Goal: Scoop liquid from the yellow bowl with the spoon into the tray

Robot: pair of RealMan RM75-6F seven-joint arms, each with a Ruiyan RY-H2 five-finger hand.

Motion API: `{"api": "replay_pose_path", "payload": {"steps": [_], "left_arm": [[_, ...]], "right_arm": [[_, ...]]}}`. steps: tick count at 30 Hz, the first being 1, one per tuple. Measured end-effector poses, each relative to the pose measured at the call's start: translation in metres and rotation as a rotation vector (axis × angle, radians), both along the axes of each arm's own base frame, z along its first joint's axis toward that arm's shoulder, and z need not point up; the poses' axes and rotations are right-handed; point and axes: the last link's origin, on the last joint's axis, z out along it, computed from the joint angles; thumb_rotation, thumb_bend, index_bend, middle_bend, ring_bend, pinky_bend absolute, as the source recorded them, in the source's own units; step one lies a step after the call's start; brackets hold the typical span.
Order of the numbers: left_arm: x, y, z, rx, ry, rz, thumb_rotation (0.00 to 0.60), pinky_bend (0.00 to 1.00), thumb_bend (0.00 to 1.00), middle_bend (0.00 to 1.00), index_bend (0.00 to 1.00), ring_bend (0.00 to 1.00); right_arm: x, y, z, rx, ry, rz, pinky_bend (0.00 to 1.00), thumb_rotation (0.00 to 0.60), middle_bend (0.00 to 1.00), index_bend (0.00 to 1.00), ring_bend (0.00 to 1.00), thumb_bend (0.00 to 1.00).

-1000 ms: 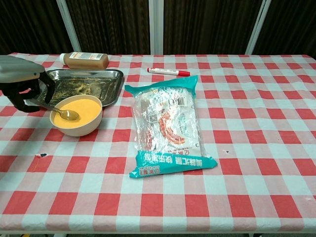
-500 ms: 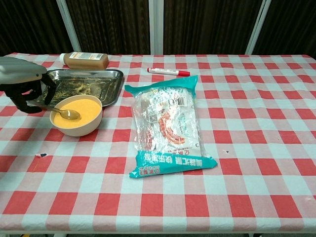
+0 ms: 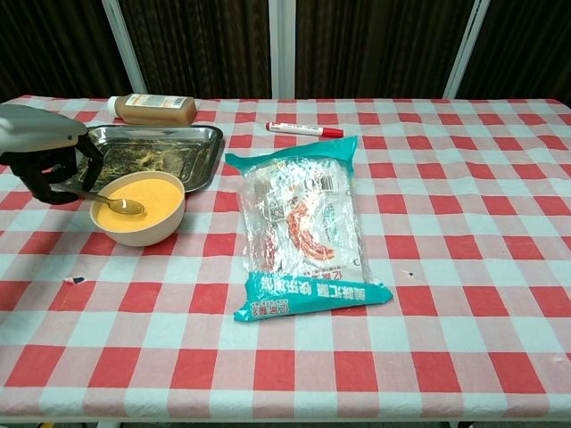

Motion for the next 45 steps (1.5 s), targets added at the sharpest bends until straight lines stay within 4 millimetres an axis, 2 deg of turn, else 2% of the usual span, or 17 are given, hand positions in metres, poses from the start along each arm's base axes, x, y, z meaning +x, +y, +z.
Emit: {"api": "replay_pose_path", "payload": {"steps": [14,28,37,45], "left_arm": [[0.004,-0.004,0.007,0.075,0.013,-0.06,0.6,0.97,0.39,0.94,0.61,0.91],[0.017,-0.009,0.009,0.224,0.316,-0.298,0.6,0.97,0.39,0.94,0.65,0.91],[0.031,-0.017,-0.007,0.272,0.44,-0.424,0.6,0.97,0.39,0.94,0.67,0.91],[0.03,-0.015,-0.02,0.315,0.496,-0.451,0.6,0.98,0.39,0.94,0.67,0.92]], "right_arm": [[0.001,0.0,0.0,-0.003,-0.002,0.009,0.16,0.438,0.23,0.04,0.04,0.18],[0.0,0.002,0.003,-0.022,-0.005,0.012,0.16,0.438,0.23,0.04,0.04,0.17],[0.001,0.003,0.004,-0.025,-0.006,0.007,0.16,0.438,0.23,0.04,0.04,0.17],[-0.001,0.005,0.004,-0.025,-0.007,0.001,0.16,0.437,0.23,0.04,0.04,0.17]]}}
